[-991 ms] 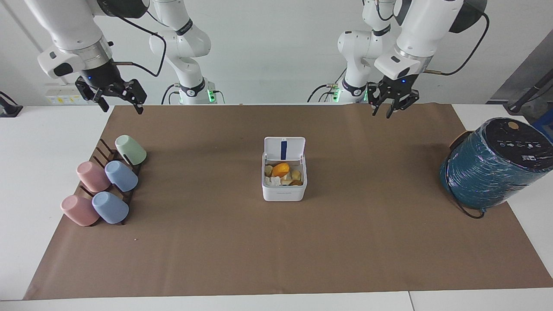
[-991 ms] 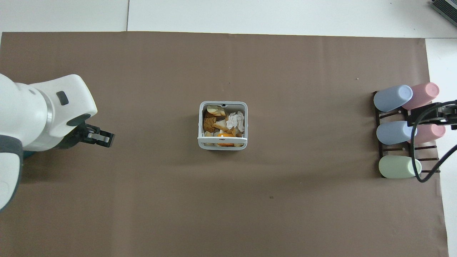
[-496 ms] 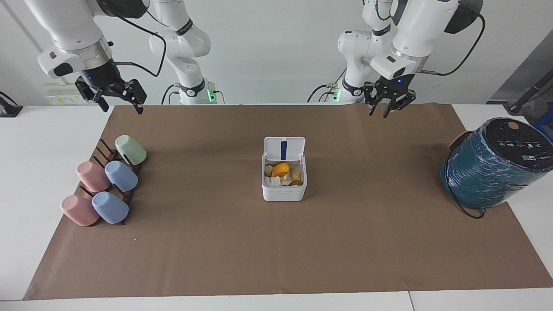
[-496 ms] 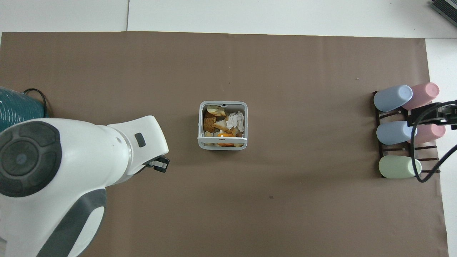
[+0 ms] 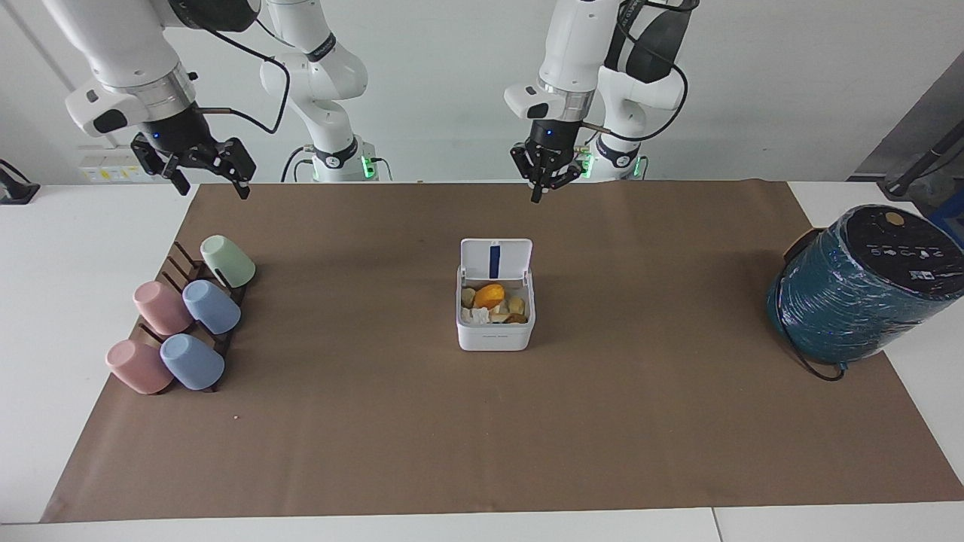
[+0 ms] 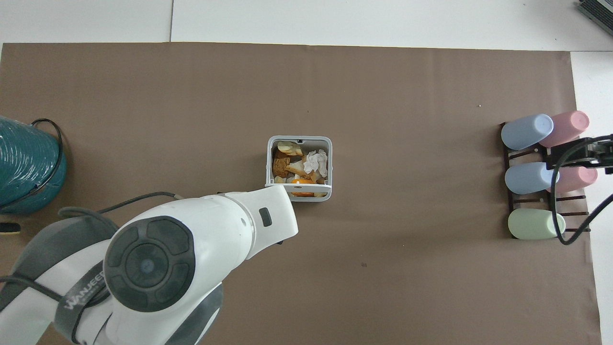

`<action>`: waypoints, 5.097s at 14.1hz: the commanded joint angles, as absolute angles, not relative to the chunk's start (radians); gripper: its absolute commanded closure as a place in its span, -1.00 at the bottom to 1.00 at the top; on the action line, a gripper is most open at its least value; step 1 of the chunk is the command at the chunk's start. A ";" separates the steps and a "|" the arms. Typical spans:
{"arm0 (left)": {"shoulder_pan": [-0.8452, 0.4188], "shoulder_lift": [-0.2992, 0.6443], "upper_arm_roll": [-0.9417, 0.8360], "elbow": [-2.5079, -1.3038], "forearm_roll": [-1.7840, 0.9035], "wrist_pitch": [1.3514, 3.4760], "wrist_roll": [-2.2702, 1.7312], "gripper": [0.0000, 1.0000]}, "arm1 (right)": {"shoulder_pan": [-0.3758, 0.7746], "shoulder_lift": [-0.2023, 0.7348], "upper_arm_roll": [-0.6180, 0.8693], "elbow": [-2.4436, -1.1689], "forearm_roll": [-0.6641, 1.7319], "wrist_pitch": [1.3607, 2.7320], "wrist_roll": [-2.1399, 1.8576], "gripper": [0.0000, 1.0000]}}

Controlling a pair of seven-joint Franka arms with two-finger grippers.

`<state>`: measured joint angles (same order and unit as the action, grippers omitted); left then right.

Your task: Close trash can lid

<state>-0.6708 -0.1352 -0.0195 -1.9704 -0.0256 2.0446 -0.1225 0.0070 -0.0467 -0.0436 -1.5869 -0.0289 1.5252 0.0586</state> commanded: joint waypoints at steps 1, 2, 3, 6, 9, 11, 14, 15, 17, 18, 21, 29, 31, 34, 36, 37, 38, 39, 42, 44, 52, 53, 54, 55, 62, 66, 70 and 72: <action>-0.718 -0.083 -0.005 -1.971 -0.009 2.106 -0.172 1.00 | -0.002 -0.064 -0.038 -1.597 -0.009 1.509 0.037 -1.00; -0.729 -0.066 -0.005 -1.968 -0.009 2.137 -0.190 1.00 | -0.002 -0.064 -0.038 -1.597 -0.009 1.509 0.037 -1.00; -0.736 -0.042 -0.005 -1.968 -0.009 2.179 -0.198 1.00 | -0.002 -0.064 -0.038 -1.597 -0.009 1.509 0.037 -1.00; -0.736 0.001 -0.005 -1.947 -0.009 2.229 -0.210 1.00 | -0.002 -0.064 -0.038 -1.597 -0.009 1.509 0.037 -1.00; -0.726 0.026 -0.003 -1.944 -0.009 2.313 -0.212 1.00 | -0.002 -0.064 -0.038 -1.597 -0.009 1.509 0.037 -1.00; -0.712 0.044 -0.003 -1.934 -0.011 2.380 -0.210 1.00 | -0.002 -0.064 -0.038 -1.597 -0.009 1.509 0.037 -1.00; -0.698 0.093 -0.002 -1.934 -0.011 2.482 -0.212 1.00 | -0.002 -0.064 -0.038 -1.597 -0.009 1.509 0.037 -1.00; -0.684 0.104 -0.002 -1.936 -0.011 2.511 -0.212 1.00 | -0.002 -0.064 -0.038 -1.597 -0.009 1.509 0.037 -1.00; -0.655 0.121 -0.003 -1.937 -0.011 2.557 -0.209 1.00 | -0.002 -0.064 -0.038 -1.597 -0.009 1.509 0.037 -1.00; -0.647 0.139 -0.002 -1.939 -0.011 2.595 -0.207 1.00 | -0.002 -0.064 -0.038 -1.597 -0.009 1.509 0.037 -1.00; -0.623 0.240 -0.003 -1.918 -0.011 2.690 -0.212 1.00 | -0.002 -0.064 -0.038 -1.597 -0.009 1.509 0.037 -1.00; -0.624 0.321 -0.002 -1.908 -0.011 2.753 -0.210 1.00 | -0.002 -0.064 -0.038 -1.597 -0.009 1.509 0.037 -1.00; -0.626 0.321 -0.002 -1.908 -0.011 2.747 -0.212 1.00 | -0.002 -0.064 -0.038 -1.597 -0.009 1.509 0.037 -1.00; -0.629 0.301 -0.002 -1.893 -0.011 2.689 -0.215 0.96 | -0.002 -0.064 -0.038 -1.597 -0.009 1.509 0.037 -1.00; -0.629 0.255 -0.002 -1.890 -0.011 2.604 -0.213 0.95 | -0.002 -0.064 -0.038 -1.597 -0.009 1.509 0.037 -1.00; -0.627 0.224 -0.002 -1.891 -0.011 2.565 -0.212 0.94 | -0.002 -0.064 -0.038 -1.597 -0.009 1.509 0.037 -1.00; -0.626 0.201 0.002 -1.891 -0.011 2.519 -0.212 0.93 | -0.002 -0.064 -0.038 -1.597 -0.009 1.509 0.037 -1.00; -0.621 0.177 0.002 -1.891 -0.011 2.466 -0.213 0.93 | -0.002 -0.064 -0.038 -1.597 -0.009 1.509 0.037 -1.00; -0.594 0.124 0.009 -1.893 -0.011 2.327 -0.207 0.90 | -0.002 -0.064 -0.038 -1.597 -0.009 1.509 0.037 -1.00; -0.543 0.085 0.009 -1.896 -0.011 2.251 -0.201 0.77 | -0.002 -0.064 -0.038 -1.597 -0.009 1.509 0.037 -1.00; -0.278 -0.037 0.009 -1.902 -0.011 2.042 -0.045 -1.00 | -0.002 -0.064 -0.038 -1.597 -0.009 1.509 0.037 -1.00; -0.241 -0.057 0.009 -1.899 -0.011 2.001 -0.038 -1.00 | -0.002 -0.064 -0.038 -1.597 -0.009 1.509 0.037 -1.00; -0.215 -0.067 0.011 -1.893 -0.011 1.970 -0.029 -1.00 | -0.002 -0.064 -0.038 -1.597 -0.009 1.509 0.037 -1.00; -0.189 -0.072 0.011 -1.882 -0.011 1.957 -0.002 -1.00 | -0.002 -0.064 -0.038 -1.597 -0.009 1.509 0.037 -1.00; -0.071 -0.042 0.012 -1.622 -0.026 1.656 0.127 -1.00 | -0.002 -0.064 -0.038 -1.597 -0.009 1.509 0.037 -1.00; -0.023 0.017 0.015 -1.467 -0.066 1.464 0.126 -1.00 | -0.002 -0.064 -0.038 -1.597 -0.009 1.509 0.037 -1.00; -0.031 -0.011 0.008 -1.456 -0.060 1.427 0.115 -1.00 | -0.002 -0.064 -0.038 -1.597 -0.009 1.509 0.037 -1.00; -0.032 -0.043 0.003 -1.500 -0.060 1.427 0.115 -1.00 | -0.002 -0.064 -0.038 -1.597 -0.009 1.509 0.037 -1.00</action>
